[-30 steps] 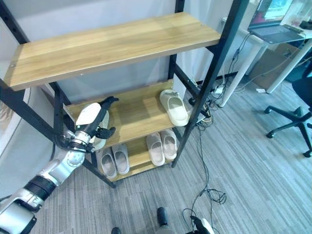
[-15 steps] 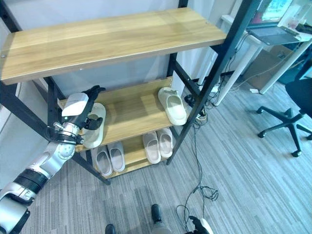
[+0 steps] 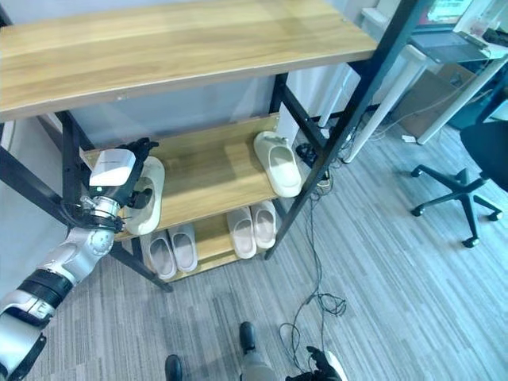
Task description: Arrange the slippers neatly on the shoe rack.
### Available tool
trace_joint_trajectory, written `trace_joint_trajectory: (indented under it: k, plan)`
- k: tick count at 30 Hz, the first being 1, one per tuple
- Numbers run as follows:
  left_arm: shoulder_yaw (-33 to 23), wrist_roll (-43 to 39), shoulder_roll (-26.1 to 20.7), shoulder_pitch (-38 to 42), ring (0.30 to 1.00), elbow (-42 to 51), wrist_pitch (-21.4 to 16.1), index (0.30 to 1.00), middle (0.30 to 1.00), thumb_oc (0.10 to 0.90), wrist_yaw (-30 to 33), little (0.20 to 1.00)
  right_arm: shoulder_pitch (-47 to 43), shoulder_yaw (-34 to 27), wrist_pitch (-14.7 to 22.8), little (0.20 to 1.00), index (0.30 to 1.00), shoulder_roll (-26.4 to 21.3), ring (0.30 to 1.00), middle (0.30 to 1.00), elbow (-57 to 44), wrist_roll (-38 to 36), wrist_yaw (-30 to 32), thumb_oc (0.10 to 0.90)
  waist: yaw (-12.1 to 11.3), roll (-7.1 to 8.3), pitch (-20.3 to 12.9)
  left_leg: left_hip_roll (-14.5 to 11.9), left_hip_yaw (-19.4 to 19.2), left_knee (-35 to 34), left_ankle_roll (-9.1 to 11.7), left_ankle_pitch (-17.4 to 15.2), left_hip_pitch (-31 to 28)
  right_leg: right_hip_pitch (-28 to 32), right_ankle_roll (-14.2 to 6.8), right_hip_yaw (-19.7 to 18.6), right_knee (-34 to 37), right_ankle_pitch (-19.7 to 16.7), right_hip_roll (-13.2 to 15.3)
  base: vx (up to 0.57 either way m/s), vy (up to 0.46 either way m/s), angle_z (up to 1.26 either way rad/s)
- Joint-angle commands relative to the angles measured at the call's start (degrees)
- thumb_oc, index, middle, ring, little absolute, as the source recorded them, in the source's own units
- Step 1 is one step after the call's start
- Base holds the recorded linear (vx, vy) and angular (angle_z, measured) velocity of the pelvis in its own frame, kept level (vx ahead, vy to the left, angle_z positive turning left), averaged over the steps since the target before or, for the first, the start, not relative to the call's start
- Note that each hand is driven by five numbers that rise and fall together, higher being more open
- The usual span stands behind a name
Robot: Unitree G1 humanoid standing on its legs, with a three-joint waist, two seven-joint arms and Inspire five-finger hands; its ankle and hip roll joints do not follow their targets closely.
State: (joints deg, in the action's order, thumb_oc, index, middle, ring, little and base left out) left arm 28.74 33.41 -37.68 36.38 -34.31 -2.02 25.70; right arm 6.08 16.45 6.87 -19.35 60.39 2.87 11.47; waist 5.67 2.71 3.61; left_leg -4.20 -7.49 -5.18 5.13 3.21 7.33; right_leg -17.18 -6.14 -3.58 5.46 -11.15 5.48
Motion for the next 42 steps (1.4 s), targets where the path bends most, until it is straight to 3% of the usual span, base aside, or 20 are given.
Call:
trace_joint_trajectory:
  k: [1,6,8,13,24,34,36,39,40,41,42]
  plan:
    - [-3.99,-0.13,-4.43,11.84,0.9,-1.64,-0.11,0.9,0.9,0.8,4.79,0.9,-1.37,-0.69,1.25,0.9,0.9,-2.37,0.9,0.9,-0.73,-2.71,1.41,0.8,-0.48,-1.84,2.21,-0.59,3.85,0.18,-0.32,-4.35,1.37,3.62,-5.1,3.32,-0.46,8.71,3.02,0.01,0.006,-0.04]
    - [-3.26,-2.22,-4.14,12.79,0.9,-7.76,0.01,0.9,0.9,0.8,5.59,0.9,-1.61,-0.44,1.38,0.9,0.9,-2.75,0.9,0.9,-0.64,-2.75,1.56,0.8,-0.07,-1.8,2.01,-0.53,3.39,0.18,-0.34,-4.35,1.55,3.09,-5.17,3.08,-0.46,8.47,3.16,0.01,0.003,-0.01]
    - [-2.81,-3.12,-4.18,13.47,0.3,-9.6,0.11,0.3,0.3,0.4,5.48,0.3,-1.48,-0.57,1.52,0.9,0.9,-2.95,0.9,0.9,-0.71,-2.73,1.74,0.8,0.01,-1.92,1.87,-0.47,3.33,0.18,-0.38,-4.41,1.41,3.09,-5.19,3.13,-0.46,8.39,3.27,0.0,0.0,0.0]
    - [-2.2,-2.86,-2.52,13.49,0.3,-9.99,0.49,0.3,0.3,0.4,6.1,0.3,-1.81,0.46,1.64,0.9,0.9,-2.48,0.9,0.9,-1.0,-2.45,1.79,0.8,-0.18,-2.03,1.52,-0.34,3.47,0.18,-0.49,-4.47,1.26,3.27,-5.05,3.08,-0.46,8.59,3.21,0.02,-0.004,-0.05]
    - [-1.41,-3.67,0.27,10.74,0.3,-3.33,-2.74,0.3,0.3,0.4,6.62,0.3,-1.97,0.7,1.42,0.9,0.9,-2.05,0.9,0.9,-0.08,-2.32,2.22,0.8,-0.38,-2.46,0.99,-1.13,2.75,0.18,-0.08,-5.02,-0.84,4.83,-4.67,2.33,-0.46,9.63,2.43,0.02,-0.028,-0.02]
    - [-2.79,-1.92,2.65,5.64,0.3,5.91,-4.36,0.3,0.3,0.4,8.06,0.3,-2.8,1.06,1.17,0.9,0.9,-1.7,0.9,0.9,0.74,-2.72,2.28,0.8,-0.19,-4.2,0.16,-4.74,1.55,0.18,1.79,-5.01,-7.87,10.86,-2.21,0.78,-1.41,13.22,-0.81,0.07,-0.119,-0.08]
    - [-2.99,-2.36,2.56,3.93,0.3,7.82,-5.25,0.3,0.3,0.4,7.31,0.3,-2.3,1.6,1.24,0.9,0.9,-1.52,0.9,0.9,0.46,-2.71,2.16,0.8,0.1,-4.72,0.02,-7.13,0.7,0.76,2.74,-4.55,-10.15,11.93,-0.69,-0.69,-4.06,15.41,-3.03,0.09,-0.251,-0.06]
    - [-3.02,-2.53,2.0,2.43,0.3,8.4,-5.66,0.3,0.3,0.4,6.22,0.3,-2.04,1.67,1.12,0.9,0.9,-1.28,0.9,0.9,0.74,-3.43,1.86,0.8,-0.07,-4.55,0.2,-9.52,0.44,5.97,3.64,-4.13,-10.3,13.48,0.68,-1.97,-5.69,16.79,-5.15,0.09,-0.234,-0.31]
    - [-3.4,-3.15,1.78,1.41,0.3,9.35,-5.74,0.3,0.3,0.4,5.18,0.3,-0.85,1.37,1.27,0.9,0.9,-1.4,0.9,0.9,0.56,-3.94,1.89,0.8,-0.48,-3.86,0.98,-11.88,1.41,14.68,3.86,-1.99,-8.57,16.23,2.27,-2.56,-5.92,17.38,-6.91,0.12,-0.339,-0.42]
    - [-3.42,-3.16,1.77,1.4,0.3,9.38,-5.73,0.3,0.3,0.4,5.16,0.3,-0.85,1.38,1.26,0.9,0.9,-1.41,0.9,0.9,0.55,-3.94,1.89,0.8,-0.42,-3.91,1.01,-11.95,1.51,14.9,3.88,-2.11,-8.46,16.27,2.28,-2.49,-5.9,17.36,-6.96,0.11,-0.508,-0.59]
    - [-3.78,-4.16,1.96,0.97,0.3,10.13,-6.11,0.3,0.3,0.4,4.73,0.3,0.11,0.97,1.23,0.9,0.9,-1.2,0.9,0.9,0.83,-4.68,2.02,0.8,-1.23,-2.77,2.3,-13.58,2.26,25.37,2.74,1.91,-3.98,18.42,3.88,-2.72,-5.94,17.38,-7.66,0.03,-0.255,-0.43]
